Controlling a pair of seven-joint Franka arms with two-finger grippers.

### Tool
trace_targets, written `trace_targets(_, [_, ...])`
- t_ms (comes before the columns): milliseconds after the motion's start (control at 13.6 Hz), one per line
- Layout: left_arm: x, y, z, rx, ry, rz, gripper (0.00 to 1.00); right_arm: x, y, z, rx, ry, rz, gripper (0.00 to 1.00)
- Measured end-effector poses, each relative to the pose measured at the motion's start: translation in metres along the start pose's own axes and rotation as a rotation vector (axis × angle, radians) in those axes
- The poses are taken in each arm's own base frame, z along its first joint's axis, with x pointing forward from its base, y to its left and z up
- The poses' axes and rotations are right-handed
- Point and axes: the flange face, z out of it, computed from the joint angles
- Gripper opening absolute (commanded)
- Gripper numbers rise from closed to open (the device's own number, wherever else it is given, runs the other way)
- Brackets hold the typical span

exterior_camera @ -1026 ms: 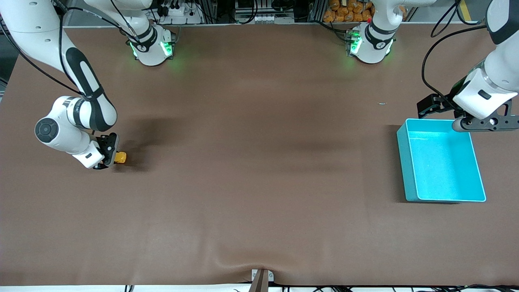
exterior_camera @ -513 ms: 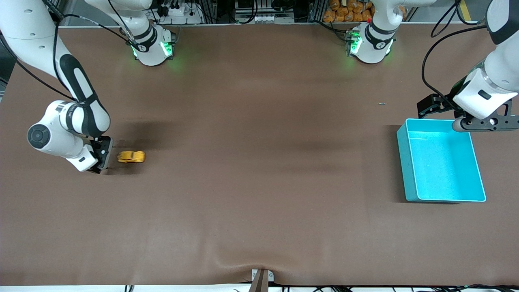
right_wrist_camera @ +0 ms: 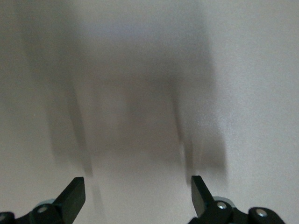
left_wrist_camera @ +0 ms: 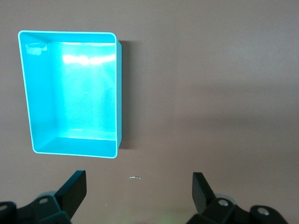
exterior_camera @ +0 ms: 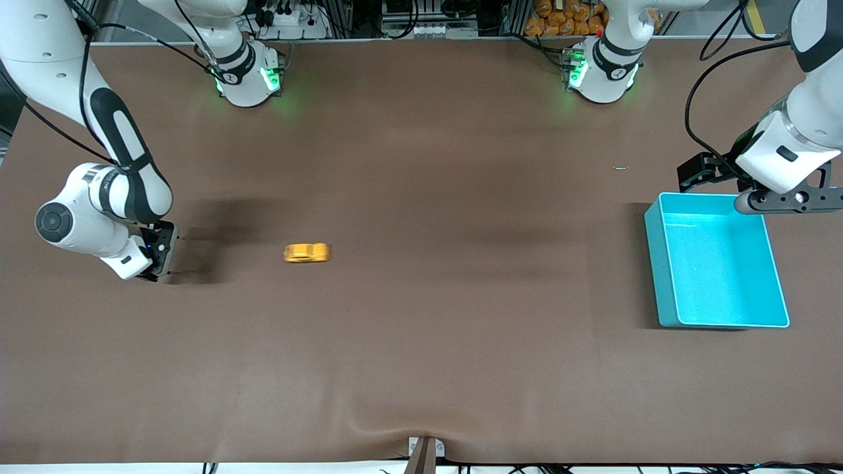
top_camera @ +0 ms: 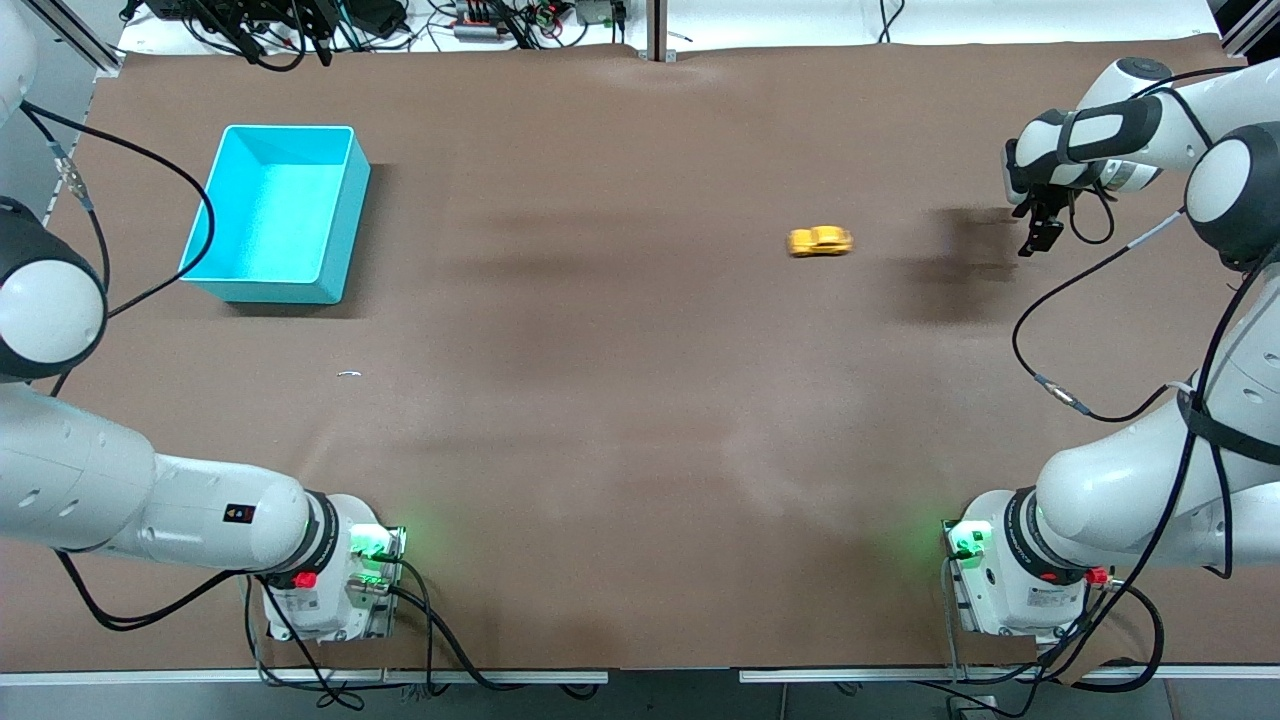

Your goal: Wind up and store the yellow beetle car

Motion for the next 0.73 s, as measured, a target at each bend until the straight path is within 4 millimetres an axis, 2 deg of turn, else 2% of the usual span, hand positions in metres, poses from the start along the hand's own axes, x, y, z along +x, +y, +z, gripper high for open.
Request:
trace_targets(147, [0.000,0.000,0.000,0.000,0.000,0.000,1.00,-0.004,0.000,-0.001,0.008,0.022,0.032,1.00])
trace_targets(293, [0.000,0.000,0.000,0.000,0.000,0.000,1.00,-0.007,0.004,-0.010,0.016,0.045,0.060,1.00])
trace_targets(733, [0.000,0.000,0.000,0.000,-0.001,0.000,1.00,-0.016,0.021,-0.076,0.098,0.074,0.207,1.00])
